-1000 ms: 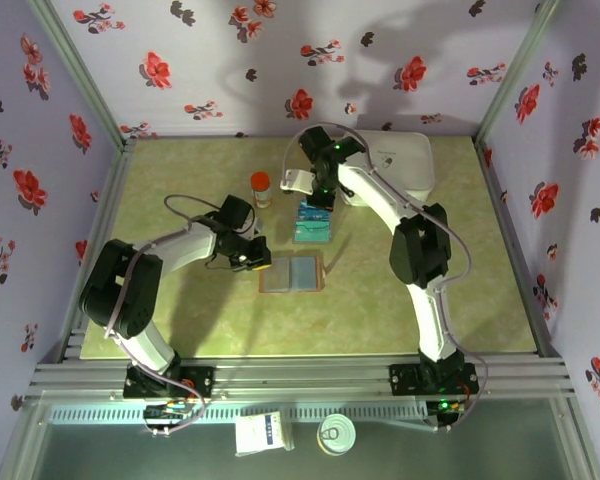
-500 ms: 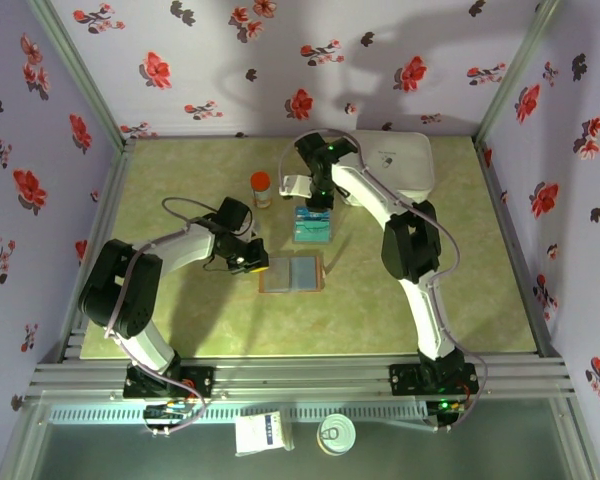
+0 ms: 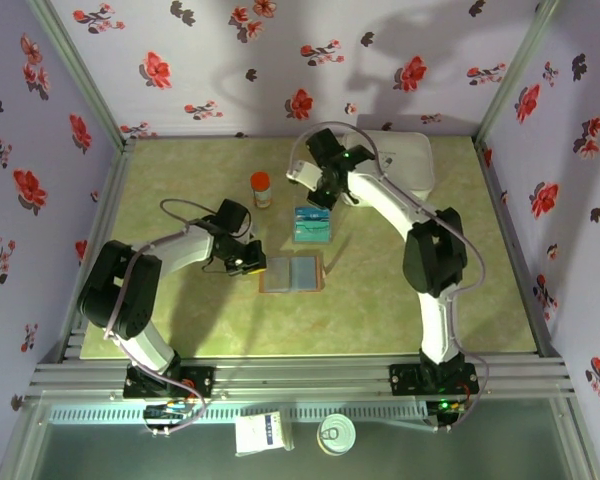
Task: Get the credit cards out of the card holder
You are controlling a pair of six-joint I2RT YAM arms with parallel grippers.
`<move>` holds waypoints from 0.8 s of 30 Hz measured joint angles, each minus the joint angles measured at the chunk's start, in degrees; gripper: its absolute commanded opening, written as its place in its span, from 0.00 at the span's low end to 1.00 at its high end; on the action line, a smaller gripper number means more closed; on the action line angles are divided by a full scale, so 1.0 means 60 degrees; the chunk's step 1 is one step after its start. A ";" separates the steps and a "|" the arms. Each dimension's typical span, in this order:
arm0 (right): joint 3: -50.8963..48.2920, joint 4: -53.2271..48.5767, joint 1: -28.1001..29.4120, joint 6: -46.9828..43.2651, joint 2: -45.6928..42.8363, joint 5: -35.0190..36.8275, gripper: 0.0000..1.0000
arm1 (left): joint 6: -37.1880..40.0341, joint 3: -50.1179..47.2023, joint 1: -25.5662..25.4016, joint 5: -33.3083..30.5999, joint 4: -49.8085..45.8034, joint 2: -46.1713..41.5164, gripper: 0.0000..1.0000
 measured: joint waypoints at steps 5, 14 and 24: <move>-0.1902 0.1388 0.0004 0.3118 -0.1140 -0.0357 0.21 | 0.0000 -0.0208 0.0025 -0.0055 0.0033 -0.0029 0.06; -0.4743 0.3683 0.0321 0.7992 -0.2167 -0.1902 0.17 | -0.0117 -0.0506 0.0022 0.0025 0.0321 -0.0029 0.05; -0.5264 0.4091 0.1519 1.0670 -0.2248 -0.2546 0.15 | -0.0182 -0.0699 0.0004 0.0076 0.0437 -0.0029 0.04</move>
